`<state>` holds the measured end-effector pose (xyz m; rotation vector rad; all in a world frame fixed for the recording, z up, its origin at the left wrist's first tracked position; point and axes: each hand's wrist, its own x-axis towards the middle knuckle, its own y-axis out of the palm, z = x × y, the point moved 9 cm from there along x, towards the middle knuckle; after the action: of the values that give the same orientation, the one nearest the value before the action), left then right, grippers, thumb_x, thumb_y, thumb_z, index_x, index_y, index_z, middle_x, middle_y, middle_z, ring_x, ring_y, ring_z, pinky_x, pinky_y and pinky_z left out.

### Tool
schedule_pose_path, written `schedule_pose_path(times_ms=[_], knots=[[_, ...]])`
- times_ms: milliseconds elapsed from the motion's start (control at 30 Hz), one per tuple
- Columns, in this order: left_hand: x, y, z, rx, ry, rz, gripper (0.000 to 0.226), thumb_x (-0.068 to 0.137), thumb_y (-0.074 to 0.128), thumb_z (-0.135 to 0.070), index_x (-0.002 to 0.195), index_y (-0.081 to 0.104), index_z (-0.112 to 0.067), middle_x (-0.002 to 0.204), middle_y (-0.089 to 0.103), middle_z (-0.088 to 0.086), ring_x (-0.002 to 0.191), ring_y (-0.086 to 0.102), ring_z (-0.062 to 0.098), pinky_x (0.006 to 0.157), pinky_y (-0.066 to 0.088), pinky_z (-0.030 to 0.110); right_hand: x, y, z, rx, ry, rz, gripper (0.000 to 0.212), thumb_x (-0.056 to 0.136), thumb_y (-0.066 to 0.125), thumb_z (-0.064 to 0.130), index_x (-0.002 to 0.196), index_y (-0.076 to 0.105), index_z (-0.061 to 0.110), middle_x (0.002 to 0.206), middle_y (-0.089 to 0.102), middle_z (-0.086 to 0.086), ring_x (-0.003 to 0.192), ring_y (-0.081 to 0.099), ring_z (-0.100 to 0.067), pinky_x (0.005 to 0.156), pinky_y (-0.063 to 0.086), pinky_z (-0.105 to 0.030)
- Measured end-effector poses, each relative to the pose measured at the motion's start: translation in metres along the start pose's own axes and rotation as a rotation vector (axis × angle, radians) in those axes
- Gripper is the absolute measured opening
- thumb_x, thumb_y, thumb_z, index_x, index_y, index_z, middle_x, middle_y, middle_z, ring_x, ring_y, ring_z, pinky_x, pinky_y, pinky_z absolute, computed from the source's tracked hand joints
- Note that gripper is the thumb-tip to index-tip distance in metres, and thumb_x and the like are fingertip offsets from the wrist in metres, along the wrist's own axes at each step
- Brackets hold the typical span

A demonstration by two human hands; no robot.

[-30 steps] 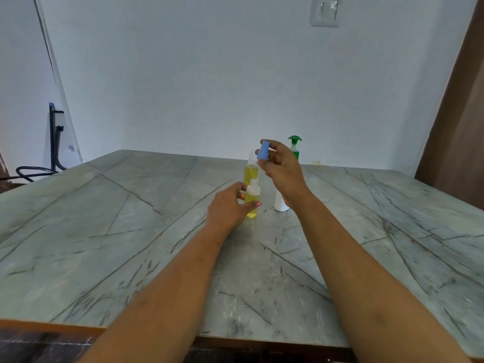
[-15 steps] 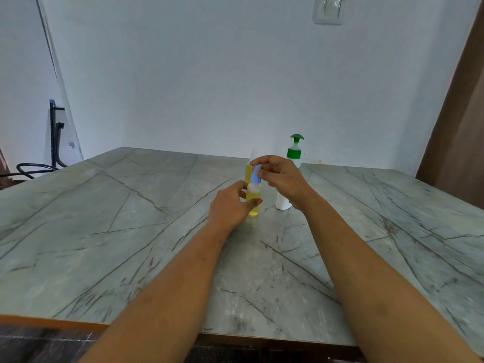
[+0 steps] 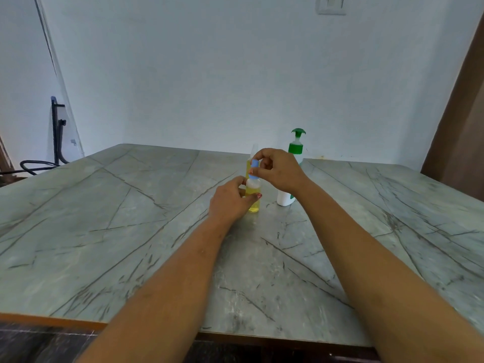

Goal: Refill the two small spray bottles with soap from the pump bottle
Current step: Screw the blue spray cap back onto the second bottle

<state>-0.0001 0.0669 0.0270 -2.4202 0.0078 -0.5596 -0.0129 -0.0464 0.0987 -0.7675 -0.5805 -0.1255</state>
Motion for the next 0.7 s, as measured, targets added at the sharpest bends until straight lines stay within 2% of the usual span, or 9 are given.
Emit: schedule_pose_path(times_ms=[100, 167, 233, 300, 500, 700], knots=[[-0.001, 0.000, -0.002, 0.020, 0.011, -0.002, 0.052, 0.082, 0.064, -0.042, 0.128, 0.050, -0.022, 0.111, 0.066, 0.003, 0.101, 0.060, 0.020, 0.092, 0.048, 0.043, -0.006, 0.012, -0.004, 0.094, 0.038, 0.073, 0.032, 0.077, 0.076, 0.020, 0.106, 0.064, 0.013, 0.105, 0.058, 0.001, 0.093, 0.055, -0.008, 0.080, 0.048, -0.020], [0.000, 0.000, -0.002, 0.036, 0.012, 0.002, 0.048, 0.083, 0.064, -0.042, 0.125, 0.051, -0.023, 0.112, 0.066, 0.003, 0.100, 0.060, 0.021, 0.092, 0.048, 0.043, -0.011, 0.016, -0.007, 0.256, 0.074, 0.124, 0.040, 0.081, 0.070, 0.005, 0.118, 0.058, 0.011, 0.115, 0.060, -0.005, 0.104, 0.058, -0.014, 0.090, 0.051, -0.025], [0.000, 0.003, -0.001, 0.040, 0.010, 0.010, 0.047, 0.083, 0.063, -0.042, 0.124, 0.051, -0.022, 0.114, 0.065, 0.004, 0.100, 0.060, 0.020, 0.092, 0.048, 0.041, -0.014, 0.015, -0.008, 0.328, 0.076, 0.126, 0.046, 0.083, 0.062, -0.006, 0.125, 0.054, 0.009, 0.116, 0.061, -0.009, 0.107, 0.060, -0.015, 0.089, 0.051, -0.022], [0.001, 0.004, -0.002, 0.045, 0.014, 0.012, 0.048, 0.083, 0.063, -0.042, 0.124, 0.051, -0.021, 0.115, 0.065, 0.004, 0.100, 0.060, 0.020, 0.092, 0.049, 0.040, -0.016, 0.012, -0.008, 0.349, 0.070, 0.111, 0.047, 0.083, 0.060, -0.009, 0.126, 0.052, 0.009, 0.113, 0.062, -0.007, 0.104, 0.061, -0.011, 0.082, 0.051, -0.016], [0.001, 0.003, 0.000, 0.050, 0.013, -0.004, 0.047, 0.083, 0.063, -0.044, 0.124, 0.051, -0.022, 0.114, 0.065, 0.003, 0.100, 0.061, 0.020, 0.091, 0.049, 0.041, -0.012, 0.005, -0.003, 0.207, 0.033, -0.008, 0.047, 0.078, 0.071, -0.001, 0.121, 0.057, 0.008, 0.104, 0.063, -0.005, 0.083, 0.060, -0.005, 0.072, 0.046, -0.003], [0.002, 0.005, 0.001, 0.040, 0.015, 0.008, 0.044, 0.085, 0.061, -0.041, 0.124, 0.052, -0.023, 0.115, 0.064, 0.003, 0.100, 0.060, 0.020, 0.091, 0.049, 0.042, -0.011, 0.005, -0.002, 0.108, 0.038, -0.048, 0.043, 0.078, 0.073, 0.006, 0.118, 0.058, 0.009, 0.111, 0.065, -0.010, 0.088, 0.059, -0.010, 0.068, 0.044, -0.003]])
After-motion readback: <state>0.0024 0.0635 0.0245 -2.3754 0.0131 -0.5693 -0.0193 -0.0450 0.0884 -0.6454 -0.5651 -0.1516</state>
